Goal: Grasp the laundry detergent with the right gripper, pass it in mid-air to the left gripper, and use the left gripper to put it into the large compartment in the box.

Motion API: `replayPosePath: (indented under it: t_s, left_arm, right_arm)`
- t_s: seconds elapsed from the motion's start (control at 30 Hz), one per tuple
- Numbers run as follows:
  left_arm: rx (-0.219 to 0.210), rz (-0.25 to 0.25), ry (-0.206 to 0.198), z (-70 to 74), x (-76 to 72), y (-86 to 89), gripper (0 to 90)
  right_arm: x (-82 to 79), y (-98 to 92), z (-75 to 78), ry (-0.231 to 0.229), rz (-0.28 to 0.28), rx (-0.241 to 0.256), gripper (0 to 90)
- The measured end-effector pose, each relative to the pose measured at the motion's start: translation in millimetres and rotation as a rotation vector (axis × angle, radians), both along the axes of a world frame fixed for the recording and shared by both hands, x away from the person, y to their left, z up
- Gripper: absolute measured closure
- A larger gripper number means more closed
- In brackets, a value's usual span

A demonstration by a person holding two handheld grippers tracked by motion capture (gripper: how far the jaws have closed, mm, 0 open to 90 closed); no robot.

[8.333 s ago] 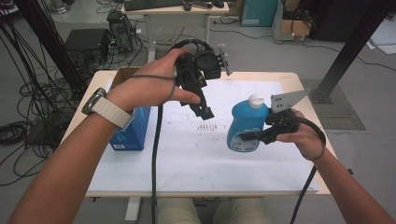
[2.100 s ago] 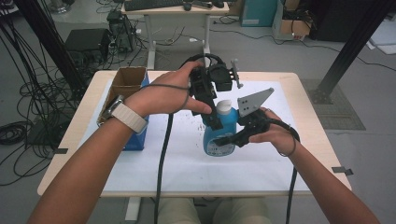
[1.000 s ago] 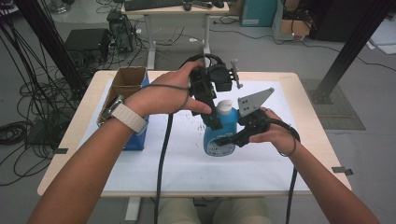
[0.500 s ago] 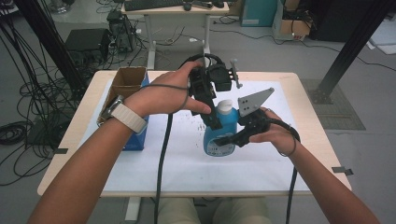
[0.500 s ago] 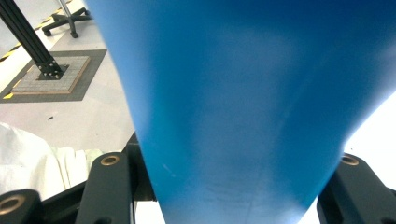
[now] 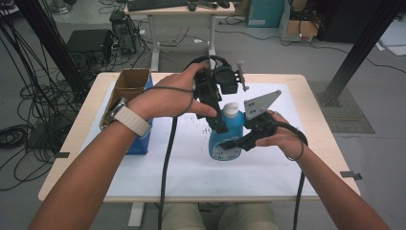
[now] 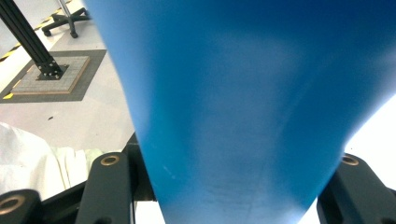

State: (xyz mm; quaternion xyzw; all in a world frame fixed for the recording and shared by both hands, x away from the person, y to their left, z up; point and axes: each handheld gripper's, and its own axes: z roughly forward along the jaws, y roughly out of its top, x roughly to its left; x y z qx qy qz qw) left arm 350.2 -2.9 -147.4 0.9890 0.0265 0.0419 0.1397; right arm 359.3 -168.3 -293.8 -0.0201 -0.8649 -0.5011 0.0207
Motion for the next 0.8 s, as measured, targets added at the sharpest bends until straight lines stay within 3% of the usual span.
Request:
replayPosePath:
  t_s: [0.8]
  left_arm:
    - [-0.001,0.001,-0.002,0.3,-0.4,0.4,7.8]
  right_arm:
    - [0.0,0.4,-0.1,-0.004,0.002,-0.002,42.7]
